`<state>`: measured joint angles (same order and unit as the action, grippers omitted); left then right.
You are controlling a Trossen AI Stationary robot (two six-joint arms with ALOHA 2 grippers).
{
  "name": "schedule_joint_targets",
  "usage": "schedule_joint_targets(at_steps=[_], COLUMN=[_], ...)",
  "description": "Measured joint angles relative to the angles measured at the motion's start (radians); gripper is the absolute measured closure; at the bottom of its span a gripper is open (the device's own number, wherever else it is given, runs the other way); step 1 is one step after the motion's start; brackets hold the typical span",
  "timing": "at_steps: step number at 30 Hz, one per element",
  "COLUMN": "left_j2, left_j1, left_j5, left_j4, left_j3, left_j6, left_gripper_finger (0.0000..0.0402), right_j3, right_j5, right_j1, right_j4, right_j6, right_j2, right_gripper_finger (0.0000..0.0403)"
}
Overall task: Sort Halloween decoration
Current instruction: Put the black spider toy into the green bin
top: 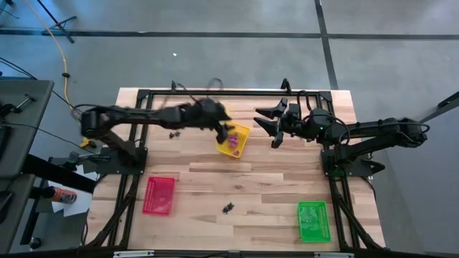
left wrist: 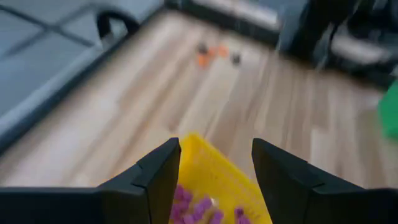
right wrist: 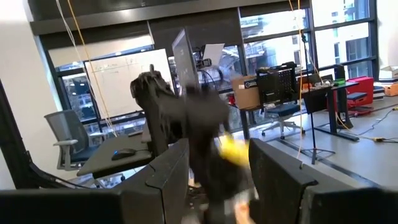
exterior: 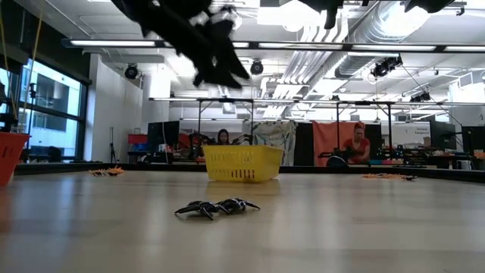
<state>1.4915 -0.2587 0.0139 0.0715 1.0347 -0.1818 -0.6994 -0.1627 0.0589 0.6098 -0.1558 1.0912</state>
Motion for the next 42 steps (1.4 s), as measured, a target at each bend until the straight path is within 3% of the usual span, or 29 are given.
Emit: schedule_joint_targets(at_steps=[6, 10, 17, 20, 22, 25, 29, 32, 36, 42], left_j2=[-0.249, -0.37, -0.474, -0.484, -0.486, -0.486, -0.486, -0.486, -0.486, -0.486], left_j1=[0.009, 0.07, 0.183, 0.208, 0.215, 0.216, 0.213, 0.213, 0.213, 0.213], left_j5=[-0.006, -0.005, 0.088, 0.148, 0.179, 0.184, 0.186, 0.188, 0.188, 0.14], left_j4=[-0.003, -0.007, -0.109, -0.145, -0.143, -0.145, -0.145, -0.145, -0.144, -0.144], left_j3=[-0.037, -0.076, -0.161, -0.181, -0.186, -0.186, -0.186, -0.186, -0.186, -0.186], left_j6=[-0.008, -0.031, -0.077, -0.081, -0.095, -0.096, -0.088, -0.072, -0.078, -0.096], left_gripper_finger=[0.0217, 0.022, 0.022, 0.022, 0.022, 0.022, 0.022, 0.022, 0.022, 0.022], right_j3=[0.0, 0.0, 0.0, -0.001, -0.021, -0.121, -0.282, -0.339, -0.303, -0.124], right_j5=[0.003, 0.081, 0.103, 0.039, -0.082, -0.227, -0.197, -0.188, -0.103, 0.032], right_j1=[0.0, -0.002, -0.002, 0.0, 0.011, 0.084, 0.238, 0.358, 0.483, 0.593], right_j4=[-0.001, -0.032, -0.083, -0.141, -0.281, -0.7, -1.272, -1.526, -1.633, -1.606], right_j6=[-0.085, -0.108, -0.102, -0.152, -0.257, -0.482, -0.654, -0.682, -0.682, -0.707], right_j2=[0.002, 0.002, 0.002, 0.0, 0.0, 0.004, 0.055, 0.103, 0.143, 0.153], right_gripper_finger=[0.024, 0.024, 0.024, 0.024, 0.024, 0.024, 0.024, 0.024, 0.024, 0.024])
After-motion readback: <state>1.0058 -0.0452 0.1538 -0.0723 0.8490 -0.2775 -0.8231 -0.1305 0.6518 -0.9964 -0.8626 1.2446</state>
